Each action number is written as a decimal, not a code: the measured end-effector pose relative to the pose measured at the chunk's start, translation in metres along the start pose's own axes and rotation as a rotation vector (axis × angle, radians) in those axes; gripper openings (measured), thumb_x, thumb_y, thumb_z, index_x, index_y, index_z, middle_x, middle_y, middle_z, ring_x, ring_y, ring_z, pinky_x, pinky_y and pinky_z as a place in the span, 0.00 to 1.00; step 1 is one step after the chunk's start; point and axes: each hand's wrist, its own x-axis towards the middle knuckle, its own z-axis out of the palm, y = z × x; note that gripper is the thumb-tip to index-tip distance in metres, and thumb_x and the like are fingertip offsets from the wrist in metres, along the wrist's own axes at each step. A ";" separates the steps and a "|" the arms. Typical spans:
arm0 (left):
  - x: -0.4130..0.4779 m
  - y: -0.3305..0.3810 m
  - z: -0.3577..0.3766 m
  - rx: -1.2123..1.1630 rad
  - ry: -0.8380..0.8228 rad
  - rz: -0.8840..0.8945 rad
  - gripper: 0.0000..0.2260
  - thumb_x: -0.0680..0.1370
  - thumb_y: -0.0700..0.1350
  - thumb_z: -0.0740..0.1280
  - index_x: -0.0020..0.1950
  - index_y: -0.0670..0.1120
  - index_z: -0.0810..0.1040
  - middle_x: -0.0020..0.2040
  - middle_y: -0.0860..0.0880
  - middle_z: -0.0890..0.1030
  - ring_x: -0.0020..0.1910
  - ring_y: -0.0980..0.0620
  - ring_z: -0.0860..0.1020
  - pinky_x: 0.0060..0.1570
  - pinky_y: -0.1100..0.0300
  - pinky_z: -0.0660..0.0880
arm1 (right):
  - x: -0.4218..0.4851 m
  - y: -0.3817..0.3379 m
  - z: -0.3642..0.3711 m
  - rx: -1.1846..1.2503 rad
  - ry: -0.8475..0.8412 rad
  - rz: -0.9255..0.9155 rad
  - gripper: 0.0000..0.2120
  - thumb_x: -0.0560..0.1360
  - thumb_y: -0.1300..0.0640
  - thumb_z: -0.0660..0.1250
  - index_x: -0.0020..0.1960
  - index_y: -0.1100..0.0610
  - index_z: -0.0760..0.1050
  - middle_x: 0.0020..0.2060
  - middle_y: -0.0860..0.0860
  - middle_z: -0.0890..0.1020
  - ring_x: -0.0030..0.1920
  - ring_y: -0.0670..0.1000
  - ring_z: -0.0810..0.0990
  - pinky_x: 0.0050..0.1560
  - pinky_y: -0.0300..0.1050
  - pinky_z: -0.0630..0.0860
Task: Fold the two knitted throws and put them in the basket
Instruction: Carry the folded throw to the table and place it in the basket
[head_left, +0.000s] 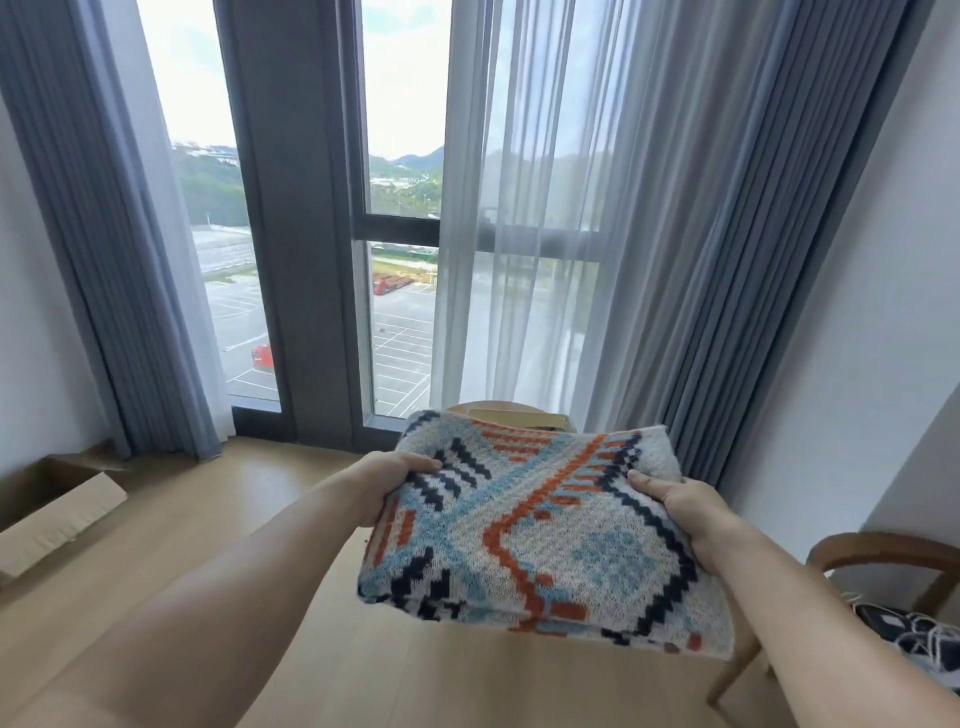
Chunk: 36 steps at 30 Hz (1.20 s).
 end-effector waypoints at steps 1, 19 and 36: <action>0.017 0.011 -0.003 0.004 -0.006 -0.003 0.17 0.74 0.45 0.73 0.57 0.39 0.73 0.38 0.42 0.84 0.32 0.44 0.83 0.36 0.52 0.81 | 0.015 -0.005 0.005 -0.007 0.008 -0.001 0.26 0.68 0.56 0.79 0.61 0.65 0.76 0.44 0.64 0.85 0.40 0.63 0.86 0.43 0.58 0.83; 0.271 0.147 0.027 -0.016 0.017 0.001 0.15 0.74 0.45 0.72 0.55 0.40 0.73 0.35 0.43 0.84 0.31 0.45 0.82 0.42 0.51 0.81 | 0.302 -0.079 0.020 -0.054 -0.011 0.004 0.23 0.67 0.53 0.79 0.56 0.63 0.78 0.44 0.62 0.86 0.45 0.63 0.85 0.52 0.63 0.81; 0.531 0.166 -0.023 -0.081 0.090 -0.134 0.19 0.73 0.44 0.74 0.59 0.38 0.74 0.43 0.40 0.84 0.38 0.42 0.83 0.48 0.47 0.81 | 0.591 -0.045 0.108 -0.086 -0.073 0.190 0.31 0.58 0.48 0.83 0.55 0.61 0.78 0.47 0.61 0.86 0.48 0.64 0.84 0.55 0.64 0.80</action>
